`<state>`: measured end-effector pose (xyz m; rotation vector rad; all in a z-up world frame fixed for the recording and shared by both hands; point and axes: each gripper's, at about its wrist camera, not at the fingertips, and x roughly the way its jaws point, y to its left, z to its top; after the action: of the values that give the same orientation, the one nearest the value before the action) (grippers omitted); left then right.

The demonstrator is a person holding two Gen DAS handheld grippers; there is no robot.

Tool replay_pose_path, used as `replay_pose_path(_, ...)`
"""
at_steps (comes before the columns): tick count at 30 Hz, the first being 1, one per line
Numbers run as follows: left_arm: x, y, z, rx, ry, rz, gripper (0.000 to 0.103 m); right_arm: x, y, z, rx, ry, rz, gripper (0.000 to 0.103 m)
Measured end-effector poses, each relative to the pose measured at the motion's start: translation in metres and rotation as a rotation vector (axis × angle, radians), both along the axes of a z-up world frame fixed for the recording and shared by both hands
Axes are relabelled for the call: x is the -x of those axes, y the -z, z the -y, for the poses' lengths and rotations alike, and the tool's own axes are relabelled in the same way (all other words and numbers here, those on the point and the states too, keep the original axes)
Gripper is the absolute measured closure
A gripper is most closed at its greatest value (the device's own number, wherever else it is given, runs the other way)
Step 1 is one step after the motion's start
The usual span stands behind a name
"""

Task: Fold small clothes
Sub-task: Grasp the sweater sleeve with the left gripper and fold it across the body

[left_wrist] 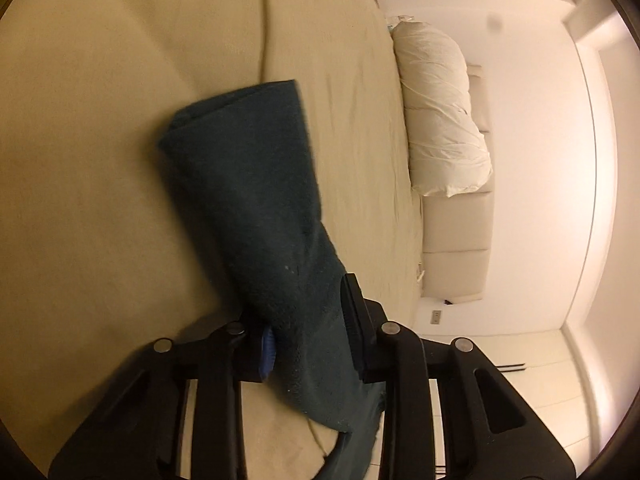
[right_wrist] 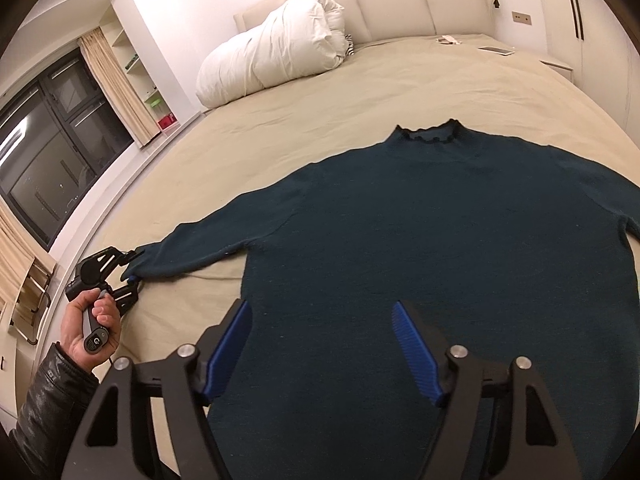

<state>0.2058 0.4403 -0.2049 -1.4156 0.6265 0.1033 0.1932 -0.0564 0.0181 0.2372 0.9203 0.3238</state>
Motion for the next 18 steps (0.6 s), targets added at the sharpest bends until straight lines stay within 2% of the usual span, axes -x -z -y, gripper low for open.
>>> replay_pose_path(2,-0.016,-0.025,0.014,-0.110,0.059,0.011,0.081,0.000,0.000,0.009,-0.002,0.013,-0.002,0.032)
replay_pose_path(5,-0.053,-0.071,0.062,-0.285,0.193,0.063,0.084,-0.001,0.000,0.030,-0.023,0.047,-0.004,0.034)
replay_pose_path(7,-0.081,-0.101,0.108,-0.411,0.307,0.109,0.085,-0.002,0.000,0.052,-0.043,0.093,-0.003,0.034)
replay_pose_path(9,-0.108,-0.130,0.173,-0.569,0.450,0.164,0.085,-0.005,0.003,0.072,-0.060,0.132,-0.009,0.034)
replay_pose_path(11,-0.124,-0.143,0.243,-0.706,0.587,0.207,0.085,-0.009,0.006,0.096,-0.084,0.182,-0.020,0.034)
replay_pose_path(14,-0.137,-0.131,0.343,-0.902,0.785,0.243,0.085,-0.017,0.011,0.129,-0.113,0.242,-0.029,0.034)
replay_pose_path(18,-0.138,-0.070,0.432,-1.103,0.994,0.195,0.088,-0.037,0.023,0.165,-0.138,0.287,-0.071,0.034)
